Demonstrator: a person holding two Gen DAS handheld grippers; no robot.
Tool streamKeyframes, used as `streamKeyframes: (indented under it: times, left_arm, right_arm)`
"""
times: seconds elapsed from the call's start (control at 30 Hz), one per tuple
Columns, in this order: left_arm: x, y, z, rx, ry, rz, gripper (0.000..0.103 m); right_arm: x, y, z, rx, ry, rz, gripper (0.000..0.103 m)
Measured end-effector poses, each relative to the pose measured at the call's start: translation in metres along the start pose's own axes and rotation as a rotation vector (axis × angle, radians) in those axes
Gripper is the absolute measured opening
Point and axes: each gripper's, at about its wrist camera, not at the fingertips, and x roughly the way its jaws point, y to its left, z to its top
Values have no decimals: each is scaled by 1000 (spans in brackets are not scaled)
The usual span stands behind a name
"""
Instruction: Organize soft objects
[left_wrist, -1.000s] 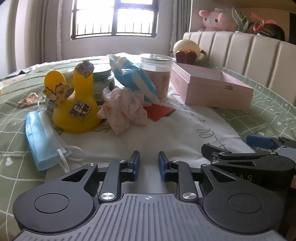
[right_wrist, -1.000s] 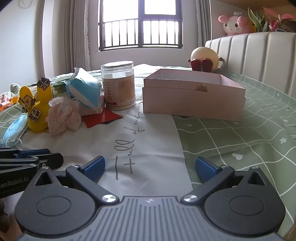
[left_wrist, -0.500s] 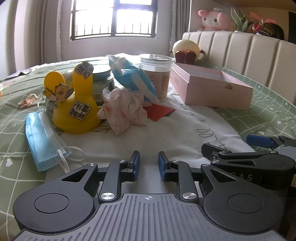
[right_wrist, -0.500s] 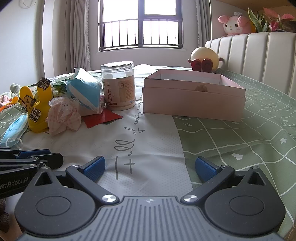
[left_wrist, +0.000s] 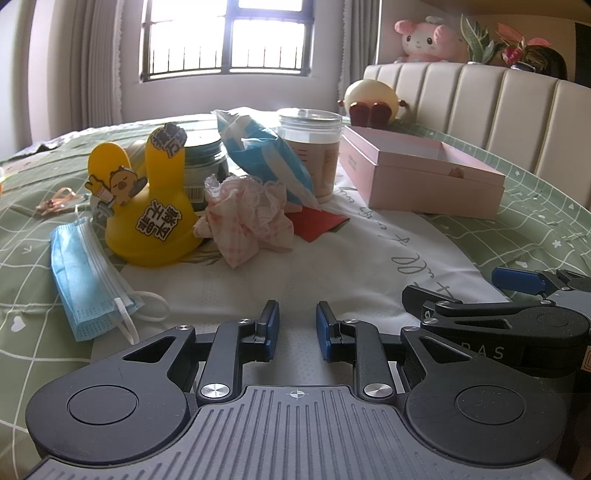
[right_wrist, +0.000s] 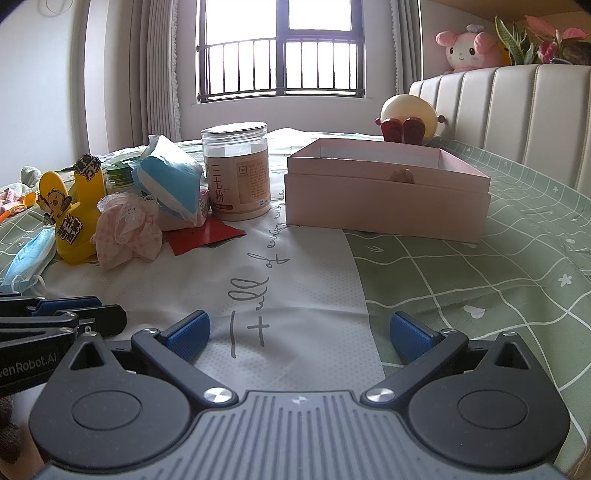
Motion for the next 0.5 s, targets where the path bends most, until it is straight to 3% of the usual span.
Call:
streamKeyframes:
  times: [0.5]
  left_arm:
    - [1,1,-1,6,-3,1,25]
  right_arm:
    - [0,0,0,-1,-1,0,103]
